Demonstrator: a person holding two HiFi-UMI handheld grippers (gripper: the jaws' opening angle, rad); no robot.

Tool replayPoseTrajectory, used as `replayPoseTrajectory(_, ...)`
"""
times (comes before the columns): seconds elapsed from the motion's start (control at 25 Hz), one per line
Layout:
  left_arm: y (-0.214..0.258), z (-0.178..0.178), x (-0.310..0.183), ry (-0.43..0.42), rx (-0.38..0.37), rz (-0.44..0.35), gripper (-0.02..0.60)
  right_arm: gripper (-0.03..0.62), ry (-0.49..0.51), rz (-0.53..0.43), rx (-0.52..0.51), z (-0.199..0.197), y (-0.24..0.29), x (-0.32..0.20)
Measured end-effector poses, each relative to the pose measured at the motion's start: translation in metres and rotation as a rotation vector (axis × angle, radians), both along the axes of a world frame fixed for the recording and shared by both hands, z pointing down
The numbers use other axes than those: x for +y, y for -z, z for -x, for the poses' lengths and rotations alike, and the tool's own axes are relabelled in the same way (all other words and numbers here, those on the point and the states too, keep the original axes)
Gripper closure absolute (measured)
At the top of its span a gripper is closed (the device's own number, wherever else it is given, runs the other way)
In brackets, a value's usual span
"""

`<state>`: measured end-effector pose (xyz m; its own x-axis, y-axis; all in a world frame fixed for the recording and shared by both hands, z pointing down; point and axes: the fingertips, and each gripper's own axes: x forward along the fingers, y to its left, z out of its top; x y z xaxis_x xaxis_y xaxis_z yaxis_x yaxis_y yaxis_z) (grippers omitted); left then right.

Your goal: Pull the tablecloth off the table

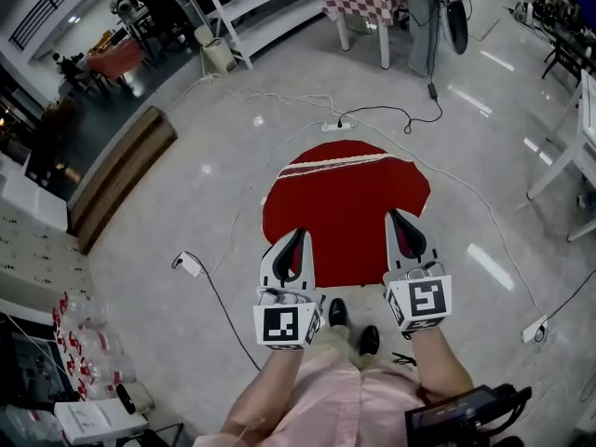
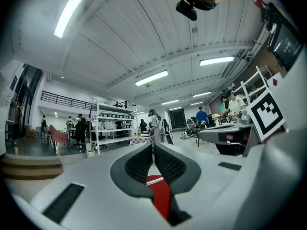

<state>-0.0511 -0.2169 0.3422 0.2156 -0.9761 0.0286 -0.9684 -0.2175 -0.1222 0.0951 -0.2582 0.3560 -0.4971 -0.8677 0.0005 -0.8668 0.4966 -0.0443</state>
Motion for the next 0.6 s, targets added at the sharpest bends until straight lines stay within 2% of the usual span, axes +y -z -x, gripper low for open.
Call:
replayPoseTrajectory(0.44,-0.021,0.031,-0.030,0.000,-0.006,0.035,0.546,0.576,0.033,0.017,0.042,0.026,-0.018,-0.024)
replayPoseTrajectory(0.6,-0.038,0.037,-0.032,-0.012,0.002,0.071,0.546,0.575,0.047,0.053,0.070,0.036,-0.036,-0.024)
